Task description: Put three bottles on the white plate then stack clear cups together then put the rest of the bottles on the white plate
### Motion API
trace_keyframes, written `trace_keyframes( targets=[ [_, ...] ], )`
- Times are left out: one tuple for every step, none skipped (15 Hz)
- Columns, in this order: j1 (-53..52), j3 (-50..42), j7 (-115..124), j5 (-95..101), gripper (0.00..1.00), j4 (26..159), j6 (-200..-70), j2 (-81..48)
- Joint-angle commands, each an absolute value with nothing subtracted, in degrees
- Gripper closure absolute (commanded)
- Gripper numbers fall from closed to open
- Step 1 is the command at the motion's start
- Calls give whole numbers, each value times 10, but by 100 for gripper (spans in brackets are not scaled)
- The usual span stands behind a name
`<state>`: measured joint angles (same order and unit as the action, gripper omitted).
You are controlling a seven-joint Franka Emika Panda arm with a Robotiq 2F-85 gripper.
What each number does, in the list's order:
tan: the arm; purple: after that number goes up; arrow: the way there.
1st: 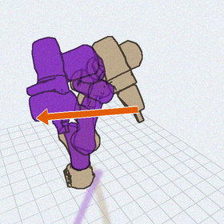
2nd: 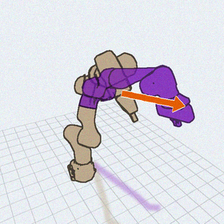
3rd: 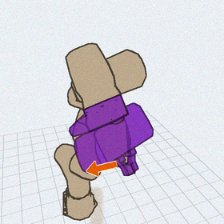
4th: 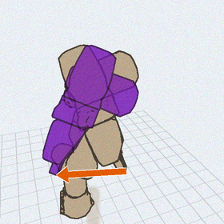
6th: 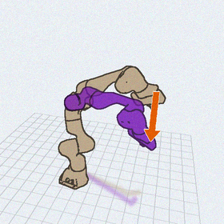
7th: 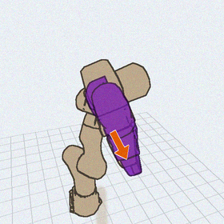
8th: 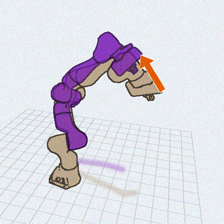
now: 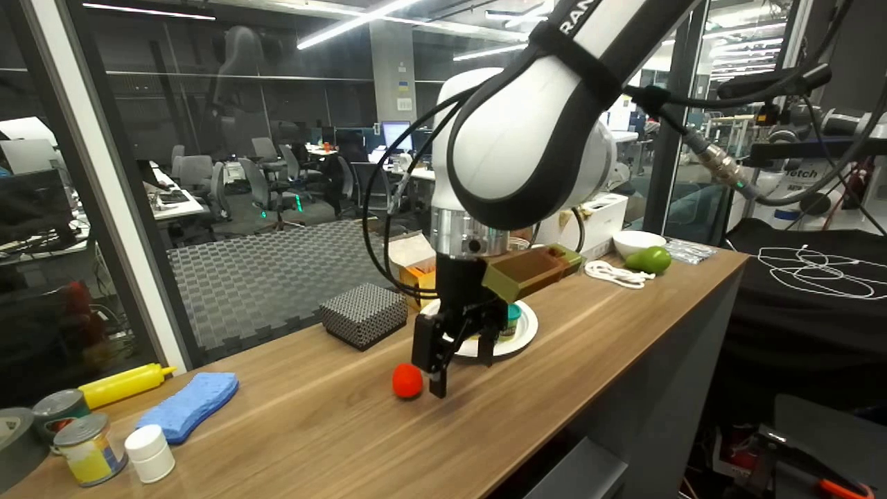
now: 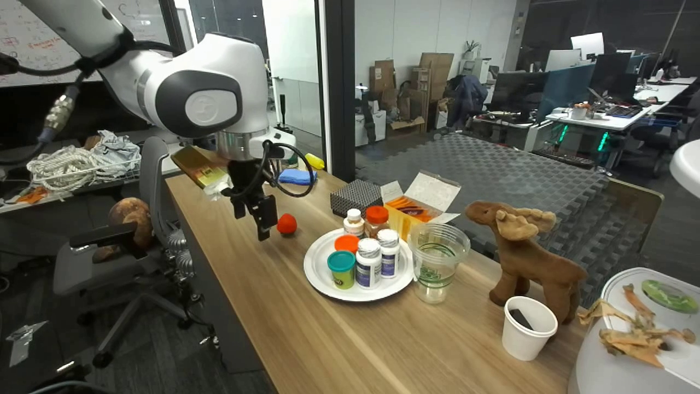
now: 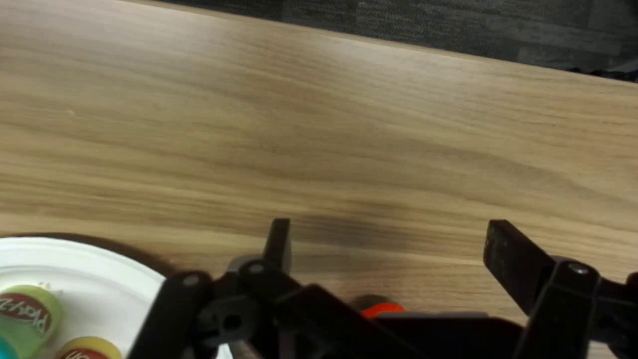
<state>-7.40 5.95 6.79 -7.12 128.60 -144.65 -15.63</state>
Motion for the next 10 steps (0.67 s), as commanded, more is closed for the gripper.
trace_keyframes(
  targets=[
    [-84, 56, 66, -39, 0, 1231, -1462, -217],
    [-88, 53, 70, -27, 0, 1219, -1464, -230],
    [-90, 51, 71, -18, 0, 1206, -1462, -242],
    [-95, 47, 75, -5, 0, 1195, -1460, -252],
    [-96, 47, 74, 1, 0, 1183, -1457, -260],
    [-99, 46, 75, 8, 0, 1173, -1455, -267],
    [-102, 45, 75, 16, 0, 1163, -1455, -275],
    [-107, 41, 79, 25, 0, 1156, -1459, -281],
    [-110, 38, 80, 33, 0, 1148, -1460, -286],
    [-112, 36, 81, 38, 0, 1141, -1462, -291]
  ],
)
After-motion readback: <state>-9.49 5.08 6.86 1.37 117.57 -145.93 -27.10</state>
